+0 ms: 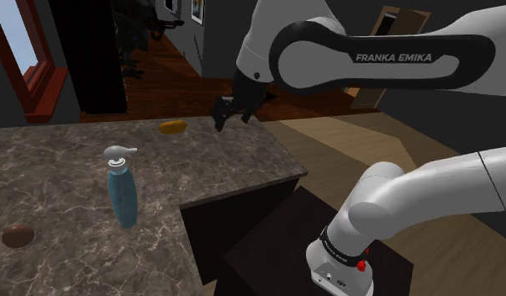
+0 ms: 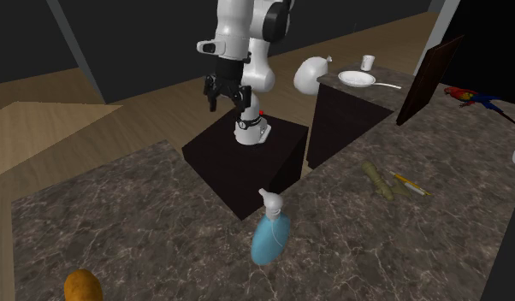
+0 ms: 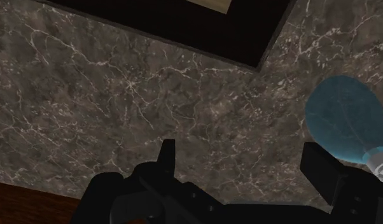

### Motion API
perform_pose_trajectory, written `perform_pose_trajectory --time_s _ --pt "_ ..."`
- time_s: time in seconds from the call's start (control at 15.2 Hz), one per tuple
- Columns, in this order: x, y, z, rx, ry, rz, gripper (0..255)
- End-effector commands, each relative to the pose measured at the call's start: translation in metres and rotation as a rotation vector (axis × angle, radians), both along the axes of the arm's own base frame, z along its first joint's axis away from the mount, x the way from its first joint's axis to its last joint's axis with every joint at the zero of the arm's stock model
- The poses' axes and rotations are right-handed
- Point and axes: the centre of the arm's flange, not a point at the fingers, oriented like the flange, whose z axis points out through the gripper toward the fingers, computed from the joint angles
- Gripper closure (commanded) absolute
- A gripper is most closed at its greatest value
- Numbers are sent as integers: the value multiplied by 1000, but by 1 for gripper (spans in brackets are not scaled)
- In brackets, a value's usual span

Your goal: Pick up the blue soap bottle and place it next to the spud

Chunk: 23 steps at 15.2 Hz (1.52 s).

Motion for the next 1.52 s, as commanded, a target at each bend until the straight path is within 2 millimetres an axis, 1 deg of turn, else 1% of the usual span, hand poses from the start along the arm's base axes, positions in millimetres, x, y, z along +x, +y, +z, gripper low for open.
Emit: perform_pose_trajectory --time_s 0.0,0.46,0.92,1.39,1.45 --pt "7 18 -16 11 -12 -17 0" --pt "32 90 -65 44 -50 -70 0" --pt "62 161 -111 76 -88 -122 0" --pt "97 232 -153 108 -125 -175 0" --pt "99 236 -155 110 -128 -178 0"
